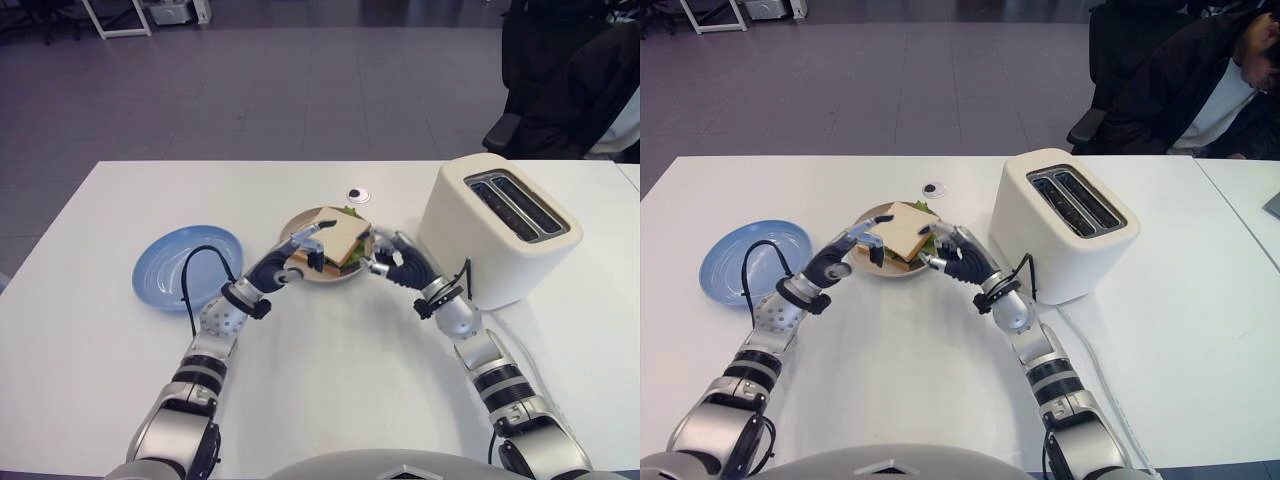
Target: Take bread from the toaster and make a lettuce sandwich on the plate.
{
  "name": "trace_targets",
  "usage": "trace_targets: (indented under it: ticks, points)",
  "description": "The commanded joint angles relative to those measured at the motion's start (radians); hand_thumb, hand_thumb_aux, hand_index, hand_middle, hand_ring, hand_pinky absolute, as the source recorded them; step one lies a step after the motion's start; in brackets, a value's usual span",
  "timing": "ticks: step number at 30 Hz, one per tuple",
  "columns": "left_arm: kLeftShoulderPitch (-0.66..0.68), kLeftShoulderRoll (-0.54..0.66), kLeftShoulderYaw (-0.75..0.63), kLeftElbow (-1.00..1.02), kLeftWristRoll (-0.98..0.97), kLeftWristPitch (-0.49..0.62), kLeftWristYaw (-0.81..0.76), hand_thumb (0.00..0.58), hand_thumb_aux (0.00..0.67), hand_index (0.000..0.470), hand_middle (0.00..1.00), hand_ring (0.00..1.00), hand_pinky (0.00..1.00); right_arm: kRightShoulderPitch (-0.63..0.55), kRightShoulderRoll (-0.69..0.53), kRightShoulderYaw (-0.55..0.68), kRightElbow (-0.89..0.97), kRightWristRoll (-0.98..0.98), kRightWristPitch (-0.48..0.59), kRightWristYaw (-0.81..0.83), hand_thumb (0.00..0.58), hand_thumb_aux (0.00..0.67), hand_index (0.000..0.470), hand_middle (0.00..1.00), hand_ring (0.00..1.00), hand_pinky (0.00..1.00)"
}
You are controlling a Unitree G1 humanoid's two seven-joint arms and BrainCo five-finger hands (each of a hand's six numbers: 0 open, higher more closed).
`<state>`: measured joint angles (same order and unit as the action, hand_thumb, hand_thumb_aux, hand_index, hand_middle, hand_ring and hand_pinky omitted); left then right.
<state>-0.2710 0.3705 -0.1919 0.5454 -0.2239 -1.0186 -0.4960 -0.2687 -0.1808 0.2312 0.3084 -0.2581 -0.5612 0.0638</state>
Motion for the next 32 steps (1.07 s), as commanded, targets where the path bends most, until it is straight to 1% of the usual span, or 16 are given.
trace_targets:
  ticks: [1, 3, 6, 8, 12, 15, 17, 19, 24, 27, 30, 32]
  points:
    - [0.111, 0.011, -0.011, -0.310, -0.246, 0.141, -0.079, 0.000, 0.000, 0.000, 0.00, 0.00, 0.00, 0.042, 0.029, -0.096, -0.158, 0.096, -0.029, -0.056, 0.000, 0.000, 0.000, 0.00, 0.00, 0.00]
    - [0.110, -0.054, 0.056, -0.389, -0.217, 0.222, 0.048, 0.000, 0.000, 0.000, 0.00, 0.00, 0.00, 0.070, 0.047, -0.138, -0.250, 0.111, -0.026, -0.092, 0.000, 0.000, 0.000, 0.00, 0.00, 0.00]
    - [0.081, -0.158, 0.154, -0.409, 0.015, 0.259, 0.259, 0.000, 0.000, 0.000, 0.00, 0.00, 0.00, 0.098, 0.067, -0.160, -0.324, 0.093, -0.014, -0.122, 0.000, 0.000, 0.000, 0.00, 0.00, 0.00]
    - [0.074, -0.209, 0.166, -0.417, 0.161, 0.275, 0.347, 0.000, 0.000, 0.000, 0.00, 0.00, 0.00, 0.112, 0.074, -0.161, -0.354, 0.088, -0.004, -0.124, 0.000, 0.000, 0.000, 0.00, 0.00, 0.00]
    - [0.077, -0.294, 0.169, -0.438, 0.306, 0.327, 0.465, 0.000, 0.000, 0.000, 0.00, 0.00, 0.00, 0.124, 0.083, -0.160, -0.382, 0.086, 0.013, -0.121, 0.000, 0.000, 0.000, 0.00, 0.00, 0.00]
    - [0.070, -0.332, 0.181, -0.445, 0.442, 0.399, 0.574, 0.000, 0.000, 0.000, 0.00, 0.00, 0.00, 0.131, 0.094, -0.162, -0.385, 0.110, 0.038, -0.113, 0.000, 0.000, 0.000, 0.00, 0.00, 0.00]
    - [0.074, -0.345, 0.172, -0.468, 0.478, 0.446, 0.600, 0.000, 0.000, 0.000, 0.00, 0.00, 0.00, 0.134, 0.098, -0.159, -0.383, 0.106, 0.047, -0.112, 0.000, 0.000, 0.000, 0.00, 0.00, 0.00]
    - [0.079, -0.350, 0.157, -0.489, 0.470, 0.474, 0.593, 0.000, 0.000, 0.000, 0.00, 0.00, 0.00, 0.137, 0.102, -0.155, -0.384, 0.105, 0.057, -0.107, 0.000, 0.000, 0.000, 0.00, 0.00, 0.00]
    - [0.076, -0.360, 0.149, -0.504, 0.363, 0.550, 0.536, 0.000, 0.000, 0.000, 0.00, 0.00, 0.00, 0.144, 0.113, -0.147, -0.400, 0.119, 0.088, -0.089, 0.000, 0.000, 0.000, 0.00, 0.00, 0.00]
    - [0.062, -0.359, 0.151, -0.488, 0.356, 0.533, 0.539, 0.000, 0.000, 0.000, 0.00, 0.00, 0.00, 0.141, 0.118, -0.151, -0.400, 0.114, 0.107, -0.089, 0.000, 0.000, 0.000, 0.00, 0.00, 0.00]
    - [0.054, -0.332, 0.142, -0.461, 0.417, 0.508, 0.549, 0.000, 0.000, 0.000, 0.00, 0.00, 0.00, 0.132, 0.127, -0.157, -0.387, 0.073, 0.131, -0.116, 0.000, 0.000, 0.000, 0.00, 0.00, 0.00]
    - [0.046, -0.320, 0.144, -0.449, 0.429, 0.512, 0.549, 0.000, 0.000, 0.000, 0.00, 0.00, 0.00, 0.125, 0.129, -0.158, -0.377, 0.047, 0.144, -0.133, 0.000, 0.000, 0.000, 0.00, 0.00, 0.00]
